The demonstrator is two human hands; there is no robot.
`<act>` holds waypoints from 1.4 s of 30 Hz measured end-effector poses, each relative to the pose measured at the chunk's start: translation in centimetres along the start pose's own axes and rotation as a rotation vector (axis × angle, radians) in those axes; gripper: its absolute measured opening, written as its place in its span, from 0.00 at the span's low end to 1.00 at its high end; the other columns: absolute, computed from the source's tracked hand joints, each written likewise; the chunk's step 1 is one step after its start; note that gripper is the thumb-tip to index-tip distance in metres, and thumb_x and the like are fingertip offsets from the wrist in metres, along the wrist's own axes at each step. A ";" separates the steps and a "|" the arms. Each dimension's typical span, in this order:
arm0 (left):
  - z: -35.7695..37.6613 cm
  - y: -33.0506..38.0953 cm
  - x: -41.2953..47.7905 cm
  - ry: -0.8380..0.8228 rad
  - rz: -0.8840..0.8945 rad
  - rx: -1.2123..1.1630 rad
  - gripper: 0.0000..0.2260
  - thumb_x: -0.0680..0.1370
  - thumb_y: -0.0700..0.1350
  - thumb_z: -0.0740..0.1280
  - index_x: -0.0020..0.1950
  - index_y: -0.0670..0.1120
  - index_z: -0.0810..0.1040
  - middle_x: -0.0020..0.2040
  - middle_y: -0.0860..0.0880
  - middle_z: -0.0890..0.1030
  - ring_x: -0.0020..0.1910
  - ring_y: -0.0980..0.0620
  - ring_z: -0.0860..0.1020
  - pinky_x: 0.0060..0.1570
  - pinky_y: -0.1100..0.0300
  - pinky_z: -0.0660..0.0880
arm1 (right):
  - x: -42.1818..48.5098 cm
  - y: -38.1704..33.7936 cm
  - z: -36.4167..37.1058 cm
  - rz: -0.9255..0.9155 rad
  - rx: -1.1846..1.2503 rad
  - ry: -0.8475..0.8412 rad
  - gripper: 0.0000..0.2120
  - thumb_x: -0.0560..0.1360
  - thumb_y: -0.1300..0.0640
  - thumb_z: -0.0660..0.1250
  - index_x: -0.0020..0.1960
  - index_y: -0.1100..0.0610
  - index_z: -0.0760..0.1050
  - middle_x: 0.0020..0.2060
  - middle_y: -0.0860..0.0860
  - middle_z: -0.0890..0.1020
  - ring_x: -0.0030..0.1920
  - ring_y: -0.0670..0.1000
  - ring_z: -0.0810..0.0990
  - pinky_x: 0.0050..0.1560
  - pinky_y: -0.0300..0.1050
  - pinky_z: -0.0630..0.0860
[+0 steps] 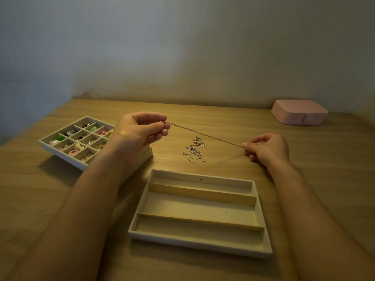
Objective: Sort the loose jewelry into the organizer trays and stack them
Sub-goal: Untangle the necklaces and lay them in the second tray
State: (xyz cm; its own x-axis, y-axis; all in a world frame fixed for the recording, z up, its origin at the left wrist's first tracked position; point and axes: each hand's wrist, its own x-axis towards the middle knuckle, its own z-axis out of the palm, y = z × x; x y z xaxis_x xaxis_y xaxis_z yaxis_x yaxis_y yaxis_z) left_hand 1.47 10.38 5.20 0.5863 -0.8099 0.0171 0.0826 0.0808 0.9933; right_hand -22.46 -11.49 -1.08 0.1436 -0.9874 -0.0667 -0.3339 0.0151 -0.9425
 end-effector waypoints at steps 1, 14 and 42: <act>0.0 -0.1 0.1 0.033 0.022 0.018 0.08 0.77 0.33 0.68 0.55 0.40 0.82 0.46 0.42 0.86 0.40 0.53 0.84 0.41 0.65 0.82 | -0.1 -0.1 0.1 -0.008 -0.023 -0.002 0.15 0.69 0.62 0.81 0.51 0.57 0.79 0.39 0.55 0.86 0.38 0.51 0.87 0.38 0.45 0.82; -0.8 1.6 -0.1 0.154 0.043 0.719 0.11 0.79 0.51 0.69 0.48 0.44 0.83 0.42 0.49 0.81 0.40 0.50 0.78 0.41 0.53 0.77 | -2.5 -3.4 -0.5 -0.025 0.032 -0.323 0.12 0.71 0.66 0.77 0.53 0.60 0.81 0.49 0.58 0.85 0.51 0.55 0.85 0.43 0.44 0.83; -0.4 1.8 -5.6 -0.023 0.098 1.085 0.09 0.78 0.49 0.72 0.44 0.45 0.85 0.38 0.50 0.81 0.35 0.60 0.73 0.32 0.63 0.66 | -9.6 -4.2 -4.8 -0.114 -0.475 -0.493 0.15 0.68 0.66 0.80 0.51 0.62 0.80 0.45 0.57 0.86 0.43 0.52 0.87 0.43 0.46 0.85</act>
State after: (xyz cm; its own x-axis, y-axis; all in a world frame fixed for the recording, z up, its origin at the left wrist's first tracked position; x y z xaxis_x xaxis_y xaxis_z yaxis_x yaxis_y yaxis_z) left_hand -1.32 15.33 6.88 0.5355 -0.8394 0.0931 -0.7258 -0.4010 0.5590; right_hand -26.89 -2.85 5.04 0.5710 -0.7903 -0.2224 -0.6471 -0.2665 -0.7143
